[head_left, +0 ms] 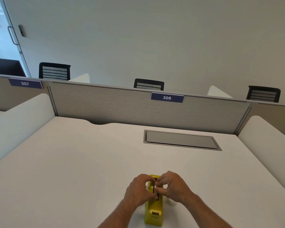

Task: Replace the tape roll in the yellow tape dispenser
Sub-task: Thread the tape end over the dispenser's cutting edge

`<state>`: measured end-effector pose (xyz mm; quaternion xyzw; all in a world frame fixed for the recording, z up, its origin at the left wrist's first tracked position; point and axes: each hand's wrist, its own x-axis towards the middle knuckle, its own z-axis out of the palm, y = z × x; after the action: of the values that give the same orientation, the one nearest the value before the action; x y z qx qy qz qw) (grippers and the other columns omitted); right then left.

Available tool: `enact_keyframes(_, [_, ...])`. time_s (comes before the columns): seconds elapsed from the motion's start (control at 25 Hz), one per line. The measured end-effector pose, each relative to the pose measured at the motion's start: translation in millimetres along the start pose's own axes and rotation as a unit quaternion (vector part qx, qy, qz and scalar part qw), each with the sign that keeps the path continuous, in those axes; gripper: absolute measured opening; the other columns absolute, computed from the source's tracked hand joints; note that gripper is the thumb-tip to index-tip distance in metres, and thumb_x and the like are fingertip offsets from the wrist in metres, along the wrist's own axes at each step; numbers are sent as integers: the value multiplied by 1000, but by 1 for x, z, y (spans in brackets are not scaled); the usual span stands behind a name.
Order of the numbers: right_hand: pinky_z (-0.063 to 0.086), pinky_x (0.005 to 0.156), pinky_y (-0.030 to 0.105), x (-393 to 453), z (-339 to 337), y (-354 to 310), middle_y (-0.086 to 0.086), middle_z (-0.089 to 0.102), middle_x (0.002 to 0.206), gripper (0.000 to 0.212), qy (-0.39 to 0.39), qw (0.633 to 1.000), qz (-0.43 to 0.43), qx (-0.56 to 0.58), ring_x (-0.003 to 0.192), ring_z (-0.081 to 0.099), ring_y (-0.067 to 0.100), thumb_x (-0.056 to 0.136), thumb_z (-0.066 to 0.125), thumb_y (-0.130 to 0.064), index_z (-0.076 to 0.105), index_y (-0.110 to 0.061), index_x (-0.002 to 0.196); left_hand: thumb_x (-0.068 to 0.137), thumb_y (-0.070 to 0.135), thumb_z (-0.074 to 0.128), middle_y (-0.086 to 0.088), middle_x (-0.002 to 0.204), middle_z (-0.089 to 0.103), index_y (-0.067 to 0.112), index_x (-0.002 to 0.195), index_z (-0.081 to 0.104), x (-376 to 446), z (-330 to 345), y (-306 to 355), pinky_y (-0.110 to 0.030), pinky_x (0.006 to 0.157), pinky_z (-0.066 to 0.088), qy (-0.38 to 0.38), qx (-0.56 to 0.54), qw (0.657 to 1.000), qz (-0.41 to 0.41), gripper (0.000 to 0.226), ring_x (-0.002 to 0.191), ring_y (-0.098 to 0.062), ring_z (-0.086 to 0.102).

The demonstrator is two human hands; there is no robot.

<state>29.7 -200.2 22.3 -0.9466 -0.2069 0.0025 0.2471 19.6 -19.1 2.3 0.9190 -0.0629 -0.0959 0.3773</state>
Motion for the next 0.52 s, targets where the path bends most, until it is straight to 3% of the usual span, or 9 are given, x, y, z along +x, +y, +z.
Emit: enact_keyframes(0.52, [51,76,29,0,3,-2,-13,74,94,17,4,1000,3,8,88,56,6,80,67,-39,77,-32,92,62,48,85,15,134,55,39,115,64,0,-2,0,-35,96,55,1,3,1000,19,58,115,-12,56])
